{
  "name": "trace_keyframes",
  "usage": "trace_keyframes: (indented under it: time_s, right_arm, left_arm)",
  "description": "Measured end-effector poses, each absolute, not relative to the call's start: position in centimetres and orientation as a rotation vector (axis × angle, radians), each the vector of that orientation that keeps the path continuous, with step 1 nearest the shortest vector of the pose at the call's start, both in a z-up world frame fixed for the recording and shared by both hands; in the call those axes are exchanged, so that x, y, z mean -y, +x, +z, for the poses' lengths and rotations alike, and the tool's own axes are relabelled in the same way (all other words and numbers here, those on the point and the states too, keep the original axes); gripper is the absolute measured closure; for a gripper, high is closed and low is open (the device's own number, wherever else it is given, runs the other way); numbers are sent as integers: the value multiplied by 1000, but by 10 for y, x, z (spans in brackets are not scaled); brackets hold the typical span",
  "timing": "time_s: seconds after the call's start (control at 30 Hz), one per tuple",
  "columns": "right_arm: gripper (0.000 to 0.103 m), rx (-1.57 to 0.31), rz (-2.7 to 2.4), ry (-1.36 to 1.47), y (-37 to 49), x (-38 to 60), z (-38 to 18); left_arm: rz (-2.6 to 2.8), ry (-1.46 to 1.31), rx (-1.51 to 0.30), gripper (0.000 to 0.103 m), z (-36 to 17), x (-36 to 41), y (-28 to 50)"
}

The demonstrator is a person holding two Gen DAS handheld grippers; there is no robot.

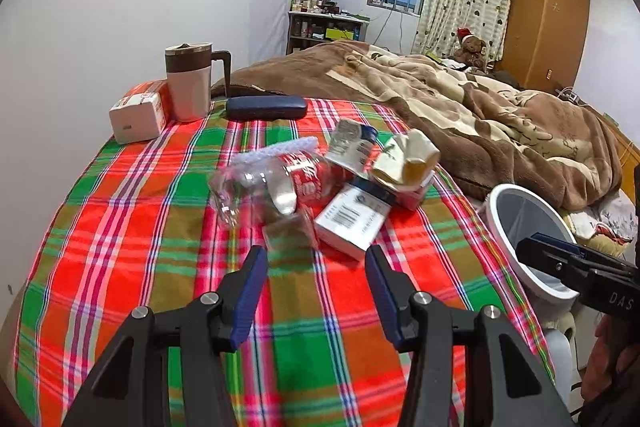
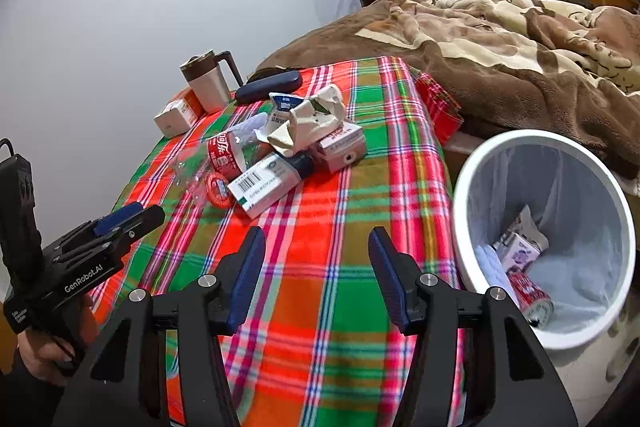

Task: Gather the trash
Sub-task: 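Move both grippers back toward the remaining trash on the cloth, then grasp the red Coca-Cola bottle with the left gripper while the right gripper grasps the crumpled white paper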

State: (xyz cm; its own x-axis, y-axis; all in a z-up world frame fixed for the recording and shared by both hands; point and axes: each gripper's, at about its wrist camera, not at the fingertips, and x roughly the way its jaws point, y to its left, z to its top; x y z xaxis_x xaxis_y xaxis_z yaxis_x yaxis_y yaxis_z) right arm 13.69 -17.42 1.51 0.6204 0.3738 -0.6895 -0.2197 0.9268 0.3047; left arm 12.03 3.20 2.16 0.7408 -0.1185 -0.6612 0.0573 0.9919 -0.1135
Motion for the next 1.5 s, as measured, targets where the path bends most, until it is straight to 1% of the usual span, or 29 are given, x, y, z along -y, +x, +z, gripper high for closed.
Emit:
trace_keyframes:
  time_s: [0.43, 1.0, 1.03, 1.1, 1.13, 1.17, 1.2, 1.4, 1.5]
  right_arm:
    - [48, -832, 330, 208, 183, 156, 20]
    - [48, -855, 311, 242, 239, 133, 6]
    - [49, -858, 310, 243, 242, 131, 5]
    - [59, -873, 307, 239, 249, 127, 1]
    - [61, -882, 306, 238, 252, 126, -2]
    - [67, -891, 304, 241, 253, 126, -4]
    - [70, -896, 305, 244, 254, 126, -5]
    - [79, -889, 315, 252, 247, 130, -3]
    - [79, -884, 326, 253, 241, 132, -1]
  left_arm:
    - [-128, -77, -744, 52, 25, -50, 175]
    - [-205, 7, -784, 52, 8, -66, 250]
    - [-214, 11, -792, 52, 5, -65, 252]
    - [-246, 27, -821, 51, -2, -63, 258]
    - [-263, 27, -830, 48, -4, -63, 258]
    - [-278, 27, -837, 46, -6, -62, 258]
    - [-295, 37, -846, 46, -8, -60, 257]
    - [-359, 69, -890, 46, -16, -46, 241]
    - [-352, 57, -897, 46, -19, -43, 235]
